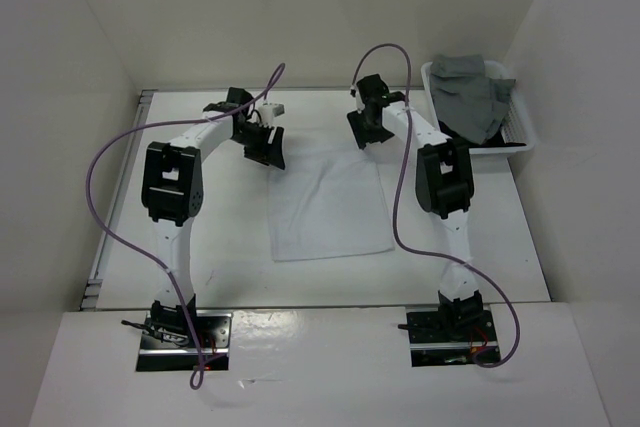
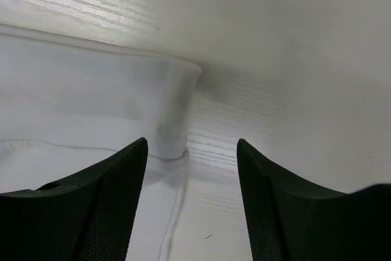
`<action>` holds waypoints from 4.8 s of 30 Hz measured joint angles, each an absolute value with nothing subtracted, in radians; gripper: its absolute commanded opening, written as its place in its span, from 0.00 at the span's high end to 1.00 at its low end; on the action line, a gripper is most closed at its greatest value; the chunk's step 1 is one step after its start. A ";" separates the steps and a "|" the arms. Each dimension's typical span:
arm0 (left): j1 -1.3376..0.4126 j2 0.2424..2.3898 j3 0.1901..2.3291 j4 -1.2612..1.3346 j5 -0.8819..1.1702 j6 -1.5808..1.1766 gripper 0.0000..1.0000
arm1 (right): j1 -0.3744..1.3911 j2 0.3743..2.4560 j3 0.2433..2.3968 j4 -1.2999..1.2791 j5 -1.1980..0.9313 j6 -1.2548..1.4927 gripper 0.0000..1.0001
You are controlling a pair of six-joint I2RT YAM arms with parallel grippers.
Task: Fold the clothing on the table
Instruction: Flatten the skirt out
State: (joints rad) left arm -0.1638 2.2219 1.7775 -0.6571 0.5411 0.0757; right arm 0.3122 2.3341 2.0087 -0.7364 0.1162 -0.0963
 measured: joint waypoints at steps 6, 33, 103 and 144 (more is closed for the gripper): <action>-0.159 2.222 1.777 -0.649 0.544 0.071 0.29 | 0.315 2.295 1.974 -0.724 0.113 -0.105 0.35; -0.155 2.276 1.798 -0.617 0.532 0.030 0.51 | 0.315 2.295 1.938 -0.718 0.088 -0.129 0.35; -0.149 2.312 1.883 -0.649 0.442 0.031 0.58 | 0.273 2.268 1.865 -0.723 0.121 -0.195 0.33; -0.130 2.400 2.024 -0.612 0.451 -0.060 0.45 | 0.286 2.350 2.072 -0.798 -0.025 -0.173 0.39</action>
